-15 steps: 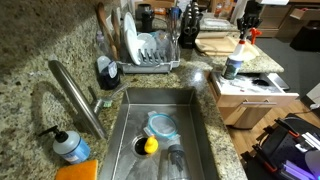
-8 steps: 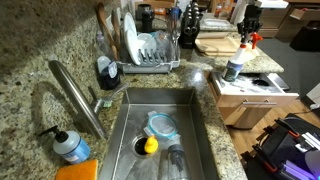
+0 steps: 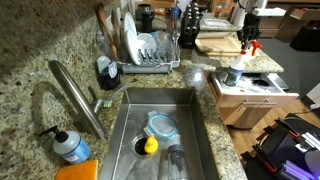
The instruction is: Put the spray bottle inside the open drawer
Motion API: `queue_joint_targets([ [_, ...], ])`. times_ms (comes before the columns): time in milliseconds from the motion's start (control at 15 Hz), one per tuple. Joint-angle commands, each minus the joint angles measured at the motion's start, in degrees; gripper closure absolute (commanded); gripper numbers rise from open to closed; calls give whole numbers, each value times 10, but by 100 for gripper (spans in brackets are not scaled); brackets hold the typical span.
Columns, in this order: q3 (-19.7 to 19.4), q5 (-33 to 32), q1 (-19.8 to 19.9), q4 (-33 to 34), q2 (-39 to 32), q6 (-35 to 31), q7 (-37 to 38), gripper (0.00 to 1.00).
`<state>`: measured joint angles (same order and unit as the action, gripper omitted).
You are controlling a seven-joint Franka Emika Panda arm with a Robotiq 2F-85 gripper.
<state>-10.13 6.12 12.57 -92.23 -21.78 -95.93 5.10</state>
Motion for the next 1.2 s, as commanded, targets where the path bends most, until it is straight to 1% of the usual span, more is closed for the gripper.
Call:
queue_joint_targets([
  [0,-2,6,3,-38,24,-52,4,93],
  [400,-2,3,2,-58,25,-86,6,93],
  [933,-2,-12,-4,-63,31,-87,4,93],
  [1000,-1,-6,-3,-58,30,-79,4,48],
  [1067,0,0,-2,-53,29,-69,5,47],
  [1133,1,-1,-2,-49,29,-63,5,42],
])
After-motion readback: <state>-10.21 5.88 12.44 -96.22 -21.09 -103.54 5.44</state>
